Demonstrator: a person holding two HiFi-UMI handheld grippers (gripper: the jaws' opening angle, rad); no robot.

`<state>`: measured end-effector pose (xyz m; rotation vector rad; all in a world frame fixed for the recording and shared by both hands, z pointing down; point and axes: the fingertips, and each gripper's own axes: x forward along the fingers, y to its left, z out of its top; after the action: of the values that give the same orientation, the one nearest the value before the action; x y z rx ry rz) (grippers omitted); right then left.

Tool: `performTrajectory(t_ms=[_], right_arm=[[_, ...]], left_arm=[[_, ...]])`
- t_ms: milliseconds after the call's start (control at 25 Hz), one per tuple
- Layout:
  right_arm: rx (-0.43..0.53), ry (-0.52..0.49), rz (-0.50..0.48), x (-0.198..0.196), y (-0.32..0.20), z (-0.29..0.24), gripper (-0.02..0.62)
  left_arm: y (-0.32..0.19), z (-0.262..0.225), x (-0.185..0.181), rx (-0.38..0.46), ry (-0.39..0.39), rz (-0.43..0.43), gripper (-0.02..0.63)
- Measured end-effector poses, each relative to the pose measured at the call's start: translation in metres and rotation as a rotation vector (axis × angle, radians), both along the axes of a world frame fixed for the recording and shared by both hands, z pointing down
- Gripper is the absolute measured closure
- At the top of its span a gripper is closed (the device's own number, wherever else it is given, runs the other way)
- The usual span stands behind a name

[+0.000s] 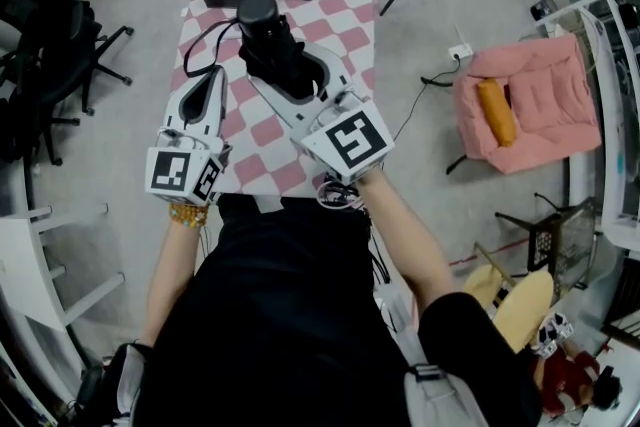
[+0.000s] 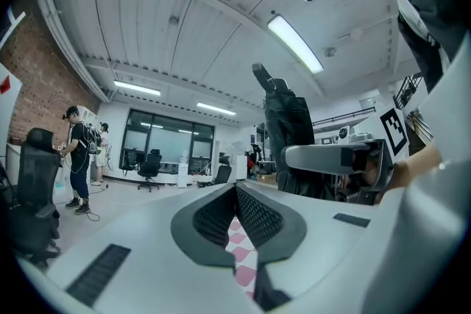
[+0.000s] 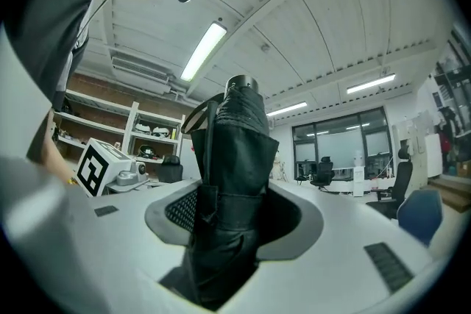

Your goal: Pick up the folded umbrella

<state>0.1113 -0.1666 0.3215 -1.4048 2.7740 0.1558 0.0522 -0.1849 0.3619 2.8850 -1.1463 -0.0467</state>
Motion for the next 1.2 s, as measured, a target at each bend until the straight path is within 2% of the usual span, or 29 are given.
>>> performTrajectory(t_ms=[600, 1200], right_arm=[[0.042, -0.042, -0.029, 0.024, 0.023, 0.001, 0.382], [0.059, -0.031, -0.031, 0.034, 0.044, 0.007, 0.382]], left_arm=[[0.017, -0.009, 0.026, 0.039, 0.019, 0.003, 0.592], [0.036, 0.001, 0.040, 0.031, 0.019, 0.014, 0.592]])
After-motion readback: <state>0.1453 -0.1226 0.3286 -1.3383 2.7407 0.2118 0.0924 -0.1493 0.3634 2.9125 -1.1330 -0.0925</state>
